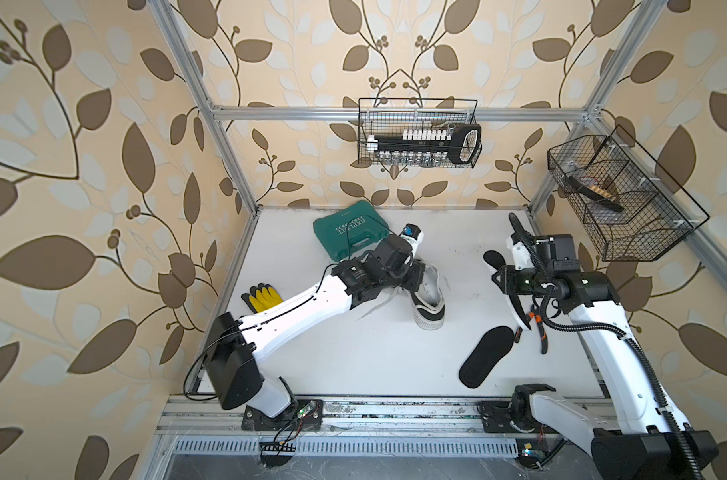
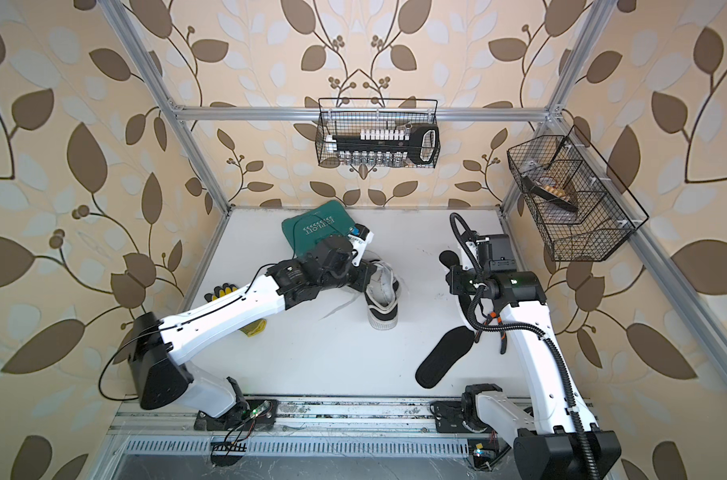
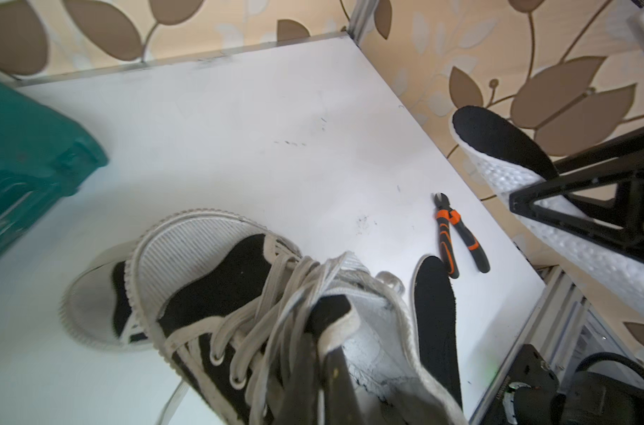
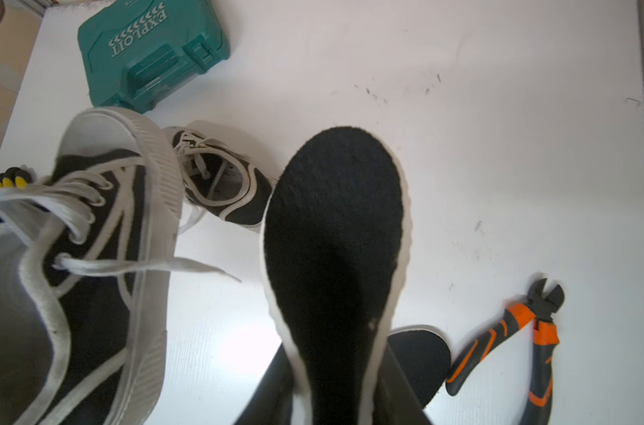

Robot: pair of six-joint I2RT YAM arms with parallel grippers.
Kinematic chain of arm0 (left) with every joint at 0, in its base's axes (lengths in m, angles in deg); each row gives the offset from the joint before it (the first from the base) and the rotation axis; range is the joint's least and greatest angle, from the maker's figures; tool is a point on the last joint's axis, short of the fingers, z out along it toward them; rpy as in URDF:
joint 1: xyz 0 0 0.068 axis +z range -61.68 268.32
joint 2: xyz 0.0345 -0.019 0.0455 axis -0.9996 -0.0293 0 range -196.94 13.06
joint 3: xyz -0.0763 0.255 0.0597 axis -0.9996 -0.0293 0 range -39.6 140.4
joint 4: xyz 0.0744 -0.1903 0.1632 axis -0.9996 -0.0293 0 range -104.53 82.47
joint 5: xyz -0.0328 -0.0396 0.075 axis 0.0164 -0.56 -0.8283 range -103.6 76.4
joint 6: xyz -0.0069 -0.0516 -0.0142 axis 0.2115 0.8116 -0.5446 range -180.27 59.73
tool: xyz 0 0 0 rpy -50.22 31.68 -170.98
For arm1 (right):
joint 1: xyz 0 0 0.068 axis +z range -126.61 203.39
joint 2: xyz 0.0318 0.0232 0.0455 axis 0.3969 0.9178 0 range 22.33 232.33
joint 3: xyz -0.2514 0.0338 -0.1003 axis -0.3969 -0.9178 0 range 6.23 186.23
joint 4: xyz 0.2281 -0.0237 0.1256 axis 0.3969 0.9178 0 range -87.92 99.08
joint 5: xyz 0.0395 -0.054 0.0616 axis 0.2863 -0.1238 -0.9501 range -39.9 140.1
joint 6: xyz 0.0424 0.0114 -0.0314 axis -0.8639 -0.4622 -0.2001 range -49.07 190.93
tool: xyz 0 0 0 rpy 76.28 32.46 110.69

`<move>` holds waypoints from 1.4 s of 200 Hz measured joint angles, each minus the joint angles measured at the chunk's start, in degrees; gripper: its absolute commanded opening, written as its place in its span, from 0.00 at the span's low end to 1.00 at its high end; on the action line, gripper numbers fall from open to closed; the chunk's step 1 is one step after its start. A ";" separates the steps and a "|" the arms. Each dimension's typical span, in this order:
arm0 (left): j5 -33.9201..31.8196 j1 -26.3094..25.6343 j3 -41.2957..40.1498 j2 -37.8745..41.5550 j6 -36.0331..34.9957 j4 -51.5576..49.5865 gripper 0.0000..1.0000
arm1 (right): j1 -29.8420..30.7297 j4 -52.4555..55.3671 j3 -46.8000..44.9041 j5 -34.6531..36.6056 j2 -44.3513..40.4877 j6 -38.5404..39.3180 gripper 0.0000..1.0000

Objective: Insert the insole into the shoe
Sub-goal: Place the shoe at the center of the board.

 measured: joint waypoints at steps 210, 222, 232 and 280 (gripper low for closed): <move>10.93 15.02 -33.57 16.65 23.82 1.03 0.00 | 35.41 -2.32 2.03 5.09 19.69 6.93 0.25; 12.66 15.28 -34.77 16.65 25.31 2.43 0.00 | 36.15 -2.32 2.34 5.05 20.68 6.75 0.25; 13.64 15.39 -35.17 16.65 26.45 3.63 0.00 | 36.44 -2.25 2.64 5.05 21.49 6.45 0.25; 17.94 17.35 -40.17 16.96 33.64 12.94 0.00 | 38.99 -2.25 4.85 3.74 22.82 1.60 0.24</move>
